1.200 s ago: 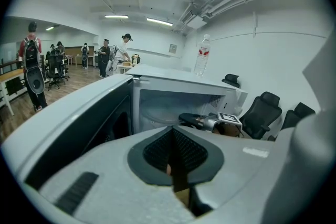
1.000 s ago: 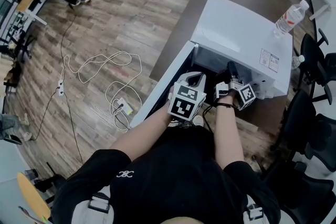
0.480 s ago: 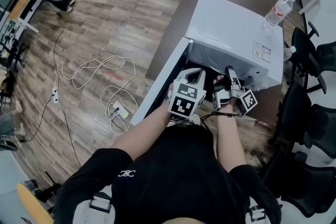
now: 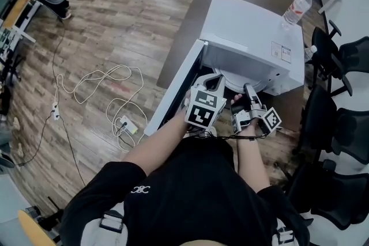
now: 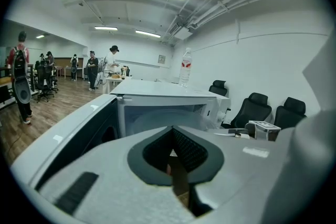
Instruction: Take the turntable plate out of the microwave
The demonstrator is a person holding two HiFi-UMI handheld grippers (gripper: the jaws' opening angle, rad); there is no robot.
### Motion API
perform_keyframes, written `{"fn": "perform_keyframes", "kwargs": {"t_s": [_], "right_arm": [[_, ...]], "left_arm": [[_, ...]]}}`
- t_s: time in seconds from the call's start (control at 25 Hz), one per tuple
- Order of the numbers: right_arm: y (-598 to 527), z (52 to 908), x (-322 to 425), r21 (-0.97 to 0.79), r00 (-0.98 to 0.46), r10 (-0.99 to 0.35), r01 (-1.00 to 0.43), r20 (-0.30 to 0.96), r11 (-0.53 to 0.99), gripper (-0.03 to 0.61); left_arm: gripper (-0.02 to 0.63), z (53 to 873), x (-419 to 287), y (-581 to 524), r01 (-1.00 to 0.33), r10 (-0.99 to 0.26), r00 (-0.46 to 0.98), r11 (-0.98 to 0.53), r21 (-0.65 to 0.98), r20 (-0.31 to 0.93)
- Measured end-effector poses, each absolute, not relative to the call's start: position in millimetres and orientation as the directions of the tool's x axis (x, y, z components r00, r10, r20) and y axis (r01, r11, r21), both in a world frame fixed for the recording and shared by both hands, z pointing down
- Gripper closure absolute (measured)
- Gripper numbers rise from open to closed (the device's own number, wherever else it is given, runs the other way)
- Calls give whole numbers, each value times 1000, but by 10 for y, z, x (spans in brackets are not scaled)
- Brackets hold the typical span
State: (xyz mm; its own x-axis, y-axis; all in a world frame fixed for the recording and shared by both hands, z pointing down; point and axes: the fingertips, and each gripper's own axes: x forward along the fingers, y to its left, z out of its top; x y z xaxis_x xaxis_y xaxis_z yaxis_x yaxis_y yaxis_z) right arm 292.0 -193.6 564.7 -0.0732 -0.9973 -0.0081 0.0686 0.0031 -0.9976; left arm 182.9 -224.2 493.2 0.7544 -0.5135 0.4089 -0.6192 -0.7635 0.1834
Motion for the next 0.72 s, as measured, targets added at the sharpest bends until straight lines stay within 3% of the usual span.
{"fn": "perform_keyframes", "kwargs": {"t_s": [0.72], "right_arm": [[-1942,5489,2943,-997,-75,-996,59,-58,53,529]], "left_arm": [[614,4896,1887,-2189,-603,-507,767,-779,172,394]]}}
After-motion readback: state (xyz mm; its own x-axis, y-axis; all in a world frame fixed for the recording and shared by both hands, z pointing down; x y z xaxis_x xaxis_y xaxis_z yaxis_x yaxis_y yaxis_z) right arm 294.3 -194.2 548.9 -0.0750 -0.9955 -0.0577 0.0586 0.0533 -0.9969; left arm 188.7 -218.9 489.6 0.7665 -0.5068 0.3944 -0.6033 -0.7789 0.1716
